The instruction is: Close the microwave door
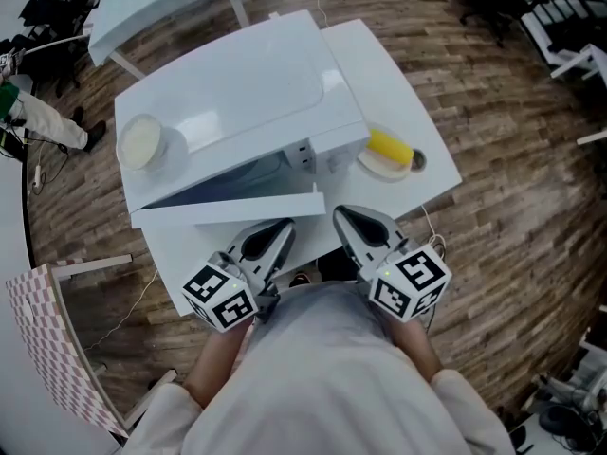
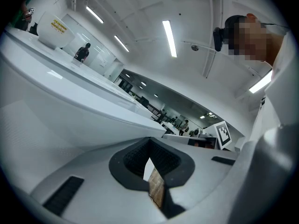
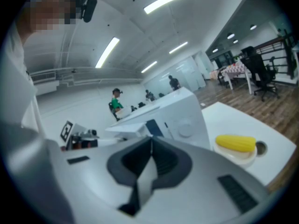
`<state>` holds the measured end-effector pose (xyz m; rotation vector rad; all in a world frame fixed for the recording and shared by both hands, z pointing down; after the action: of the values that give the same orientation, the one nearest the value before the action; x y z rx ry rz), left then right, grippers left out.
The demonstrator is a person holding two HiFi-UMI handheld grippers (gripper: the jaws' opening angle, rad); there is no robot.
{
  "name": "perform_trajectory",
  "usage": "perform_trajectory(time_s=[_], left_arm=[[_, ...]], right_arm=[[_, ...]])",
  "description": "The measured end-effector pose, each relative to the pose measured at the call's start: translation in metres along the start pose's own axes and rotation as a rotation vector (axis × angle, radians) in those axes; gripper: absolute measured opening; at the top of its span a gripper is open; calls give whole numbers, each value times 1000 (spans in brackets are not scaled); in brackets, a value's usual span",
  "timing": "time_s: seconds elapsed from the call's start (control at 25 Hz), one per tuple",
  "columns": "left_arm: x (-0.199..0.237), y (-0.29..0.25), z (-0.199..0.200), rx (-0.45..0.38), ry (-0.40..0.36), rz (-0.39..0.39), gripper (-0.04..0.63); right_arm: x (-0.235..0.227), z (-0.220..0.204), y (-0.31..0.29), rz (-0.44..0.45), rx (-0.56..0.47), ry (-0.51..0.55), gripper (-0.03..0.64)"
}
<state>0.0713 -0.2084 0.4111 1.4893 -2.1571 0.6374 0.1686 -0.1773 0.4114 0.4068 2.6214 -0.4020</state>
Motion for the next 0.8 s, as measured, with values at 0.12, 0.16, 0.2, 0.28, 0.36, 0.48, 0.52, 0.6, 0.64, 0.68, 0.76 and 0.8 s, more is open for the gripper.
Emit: perform_trajectory(time_s=[0.12,0.16,0.2,0.28,0.36,0.48,0.52,0.6,0.64,0.68,0.76,0.8], left_arm=[[1,-4,1,-5,0,5,17],[1,-5,2,-8,1,7,17],[1,-6,2,-10,0,9,17],[2,-8,3,-13,-10,7,17],[3,-11,4,-16,-17,8,17],[6,-14,7,-27,-1,29,17],[6,-15,8,-29,0,32,17],[7,-17,10,-32,-1,35,17],[8,-18,10,-34,-1,33,17],[8,-20,11,-38,0,31,17],[8,-24,13,-48,0,29,17],[8,-25,14,-52,-1,29,17]], right_arm=[[-4,2,-1,3,0,0,23],[-5,3,-1,5,1,1,23],[-6,4,-1,7,1,3,23],[-8,5,-2,12,1,6,23],[-10,7,-2,16,1,7,23],[-14,9,-3,21,6,7,23],[-15,9,-4,24,7,8,23],[-17,11,-5,29,8,9,23],[-18,12,-5,30,8,9,23],[-20,12,-6,30,9,10,23],[-24,15,-7,32,9,14,23],[-26,16,-8,33,9,16,23]])
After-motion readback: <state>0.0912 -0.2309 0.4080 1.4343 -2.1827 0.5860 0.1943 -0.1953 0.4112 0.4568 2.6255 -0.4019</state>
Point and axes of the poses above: the fingertips, and each gripper's own axes: y backward along the fingers, x to its left, z out of its top, the point moved 2 cm from there along y, backward along the fingers, and after that the axes turned 7 degrees about -x, right-handed, at the moved point
